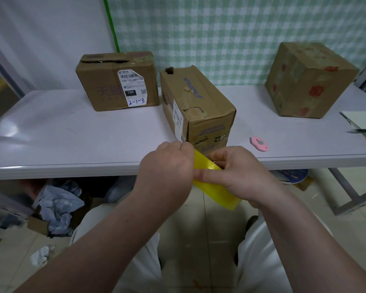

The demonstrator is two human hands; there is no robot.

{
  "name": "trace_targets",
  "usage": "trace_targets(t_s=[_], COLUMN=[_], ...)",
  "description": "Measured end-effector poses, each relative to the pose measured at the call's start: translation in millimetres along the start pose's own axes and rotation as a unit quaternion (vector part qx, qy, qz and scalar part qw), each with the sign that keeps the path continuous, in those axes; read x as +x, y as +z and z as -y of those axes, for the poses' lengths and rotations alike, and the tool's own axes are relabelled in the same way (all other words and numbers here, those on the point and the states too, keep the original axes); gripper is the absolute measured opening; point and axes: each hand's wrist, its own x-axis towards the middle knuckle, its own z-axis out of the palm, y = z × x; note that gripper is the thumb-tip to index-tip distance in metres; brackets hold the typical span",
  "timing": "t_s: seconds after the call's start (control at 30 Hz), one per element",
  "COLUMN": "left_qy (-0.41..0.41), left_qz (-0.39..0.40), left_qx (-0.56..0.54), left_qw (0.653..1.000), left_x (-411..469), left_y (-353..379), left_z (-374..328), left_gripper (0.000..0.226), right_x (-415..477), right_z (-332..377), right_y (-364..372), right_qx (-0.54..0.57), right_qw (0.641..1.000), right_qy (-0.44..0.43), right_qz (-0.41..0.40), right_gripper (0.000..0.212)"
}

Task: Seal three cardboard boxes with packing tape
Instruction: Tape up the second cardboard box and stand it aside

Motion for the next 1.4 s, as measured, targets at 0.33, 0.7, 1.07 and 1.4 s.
trace_targets(t_s=[0.33, 0.7, 1.07, 1.4], left_qy=[-0.073, -0.117, -0.018, -0.012], left_qz=[0.091, 0.113, 0.019, 0.033], left_qx=[-0.334, -0.305, -0.144, -0.162], left_qw=[0.935, 0.938, 0.989, 0.986], left_x=[10.1, 18.5, 37.3, 106.3], left_y=[2.3, 3.8, -38.2, -37.1], left_z=[9.7, 27.8, 12.5, 45.4], left_gripper=[0.021, 0.025, 0.018, 0.017], right_x=[2.0, -8.0, 0.5, -5.6], right_z=[-4.8, -31.3, -5.2, 16.9], right_y=[-13.8, -6.3, 1.6, -31.9], right_qx=[0.079, 0.237, -0.033, 0.137], right_qw=[0.993, 0.962, 0.997, 0.986], right_qy=[0.034, 0.02, 0.077, 0.092], right_qz=[0.08, 0.132, -0.001, -0.031], right_gripper=[0.047, 0.053, 0.053, 0.038])
